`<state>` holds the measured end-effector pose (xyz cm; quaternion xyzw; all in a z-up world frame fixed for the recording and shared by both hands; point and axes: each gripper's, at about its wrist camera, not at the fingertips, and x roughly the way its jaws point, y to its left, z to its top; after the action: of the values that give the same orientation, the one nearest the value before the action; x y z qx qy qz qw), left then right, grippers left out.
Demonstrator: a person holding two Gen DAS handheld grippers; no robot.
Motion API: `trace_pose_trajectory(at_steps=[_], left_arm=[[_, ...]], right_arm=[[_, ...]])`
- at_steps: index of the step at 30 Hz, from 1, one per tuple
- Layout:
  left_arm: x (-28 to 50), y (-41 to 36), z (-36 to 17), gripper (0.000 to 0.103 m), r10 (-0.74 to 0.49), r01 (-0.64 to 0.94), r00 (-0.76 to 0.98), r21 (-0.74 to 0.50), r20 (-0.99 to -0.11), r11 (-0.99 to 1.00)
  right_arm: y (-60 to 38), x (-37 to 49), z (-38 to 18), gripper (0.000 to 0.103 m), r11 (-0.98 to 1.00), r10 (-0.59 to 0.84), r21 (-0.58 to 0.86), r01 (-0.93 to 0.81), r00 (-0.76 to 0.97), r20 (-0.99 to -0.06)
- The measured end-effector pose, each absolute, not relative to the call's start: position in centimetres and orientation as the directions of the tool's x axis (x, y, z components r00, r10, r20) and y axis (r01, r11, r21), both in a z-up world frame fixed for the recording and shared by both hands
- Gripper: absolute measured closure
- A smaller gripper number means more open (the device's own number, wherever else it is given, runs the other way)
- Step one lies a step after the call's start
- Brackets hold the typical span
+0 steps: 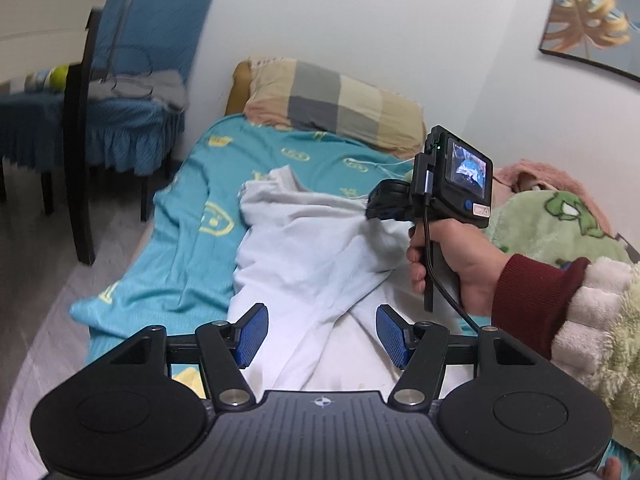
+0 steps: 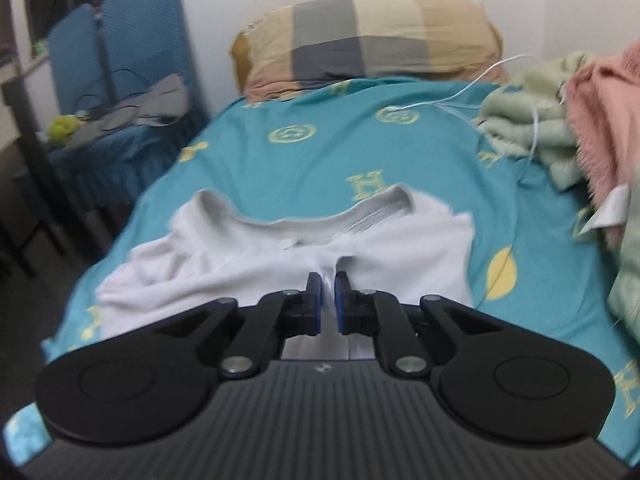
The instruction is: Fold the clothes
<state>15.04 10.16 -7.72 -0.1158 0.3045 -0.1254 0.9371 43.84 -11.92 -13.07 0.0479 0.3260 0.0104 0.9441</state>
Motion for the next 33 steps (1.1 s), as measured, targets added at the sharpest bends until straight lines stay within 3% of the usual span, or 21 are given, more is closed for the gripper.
trace_pose_trajectory(at_steps=[3, 10, 12, 15, 24, 26, 28, 29, 30, 33], left_arm=[[15.3, 10.4, -8.0, 0.04, -0.304, 0.153, 0.776, -0.302, -0.553, 0.941], [14.7, 10.4, -7.4, 0.04, -0.285, 0.139, 0.788, -0.293, -0.546, 0.946], [14.8, 10.5, -7.1, 0.04, -0.269, 0.124, 0.791, -0.286, -0.549, 0.95], [14.6, 10.9, -6.8, 0.039, -0.247, 0.097, 0.79, -0.284, -0.561, 0.954], [14.8, 11.9, -6.7, 0.037, -0.196, 0.029, 0.779, -0.278, -0.595, 0.96], [14.9, 12.1, -6.9, 0.037, -0.189, 0.017, 0.775, -0.279, -0.603, 0.96], [15.1, 12.3, -7.1, 0.037, -0.19, 0.011, 0.771, -0.286, -0.608, 0.958], [15.1, 12.4, -7.2, 0.037, -0.191, 0.01, 0.769, -0.288, -0.61, 0.958], [15.1, 12.5, -7.2, 0.037, -0.191, 0.01, 0.768, -0.287, -0.611, 0.958], [15.1, 12.7, -7.2, 0.037, -0.196, 0.01, 0.767, -0.295, -0.61, 0.955]], right_arm=[[-12.0, 44.9, -13.6, 0.093, 0.997, 0.023, 0.067, 0.025, 0.771, -0.637], [-12.9, 42.2, -11.6, 0.086, 0.986, 0.052, 0.154, 0.063, 0.762, -0.645], [-12.8, 40.5, -11.0, 0.06, 0.982, 0.081, 0.184, 0.05, 0.765, -0.639], [-12.7, 37.8, -10.2, 0.037, 0.973, 0.126, 0.228, 0.026, 0.771, -0.624], [-9.3, 35.9, -12.1, 0.037, 0.959, 0.165, 0.279, 0.048, 0.704, -0.691], [-8.4, 36.5, -12.9, 0.038, 0.966, 0.139, 0.252, 0.059, 0.703, -0.697], [-7.5, 37.1, -13.8, 0.053, 0.978, 0.097, 0.198, 0.068, 0.694, -0.713], [-7.2, 37.2, -14.0, 0.079, 0.983, 0.072, 0.168, 0.073, 0.69, -0.72], [-7.2, 37.1, -14.1, 0.093, 0.986, 0.051, 0.148, 0.082, 0.688, -0.724], [-8.2, 35.5, -13.1, 0.096, 0.982, 0.048, 0.165, 0.09, 0.728, -0.684]])
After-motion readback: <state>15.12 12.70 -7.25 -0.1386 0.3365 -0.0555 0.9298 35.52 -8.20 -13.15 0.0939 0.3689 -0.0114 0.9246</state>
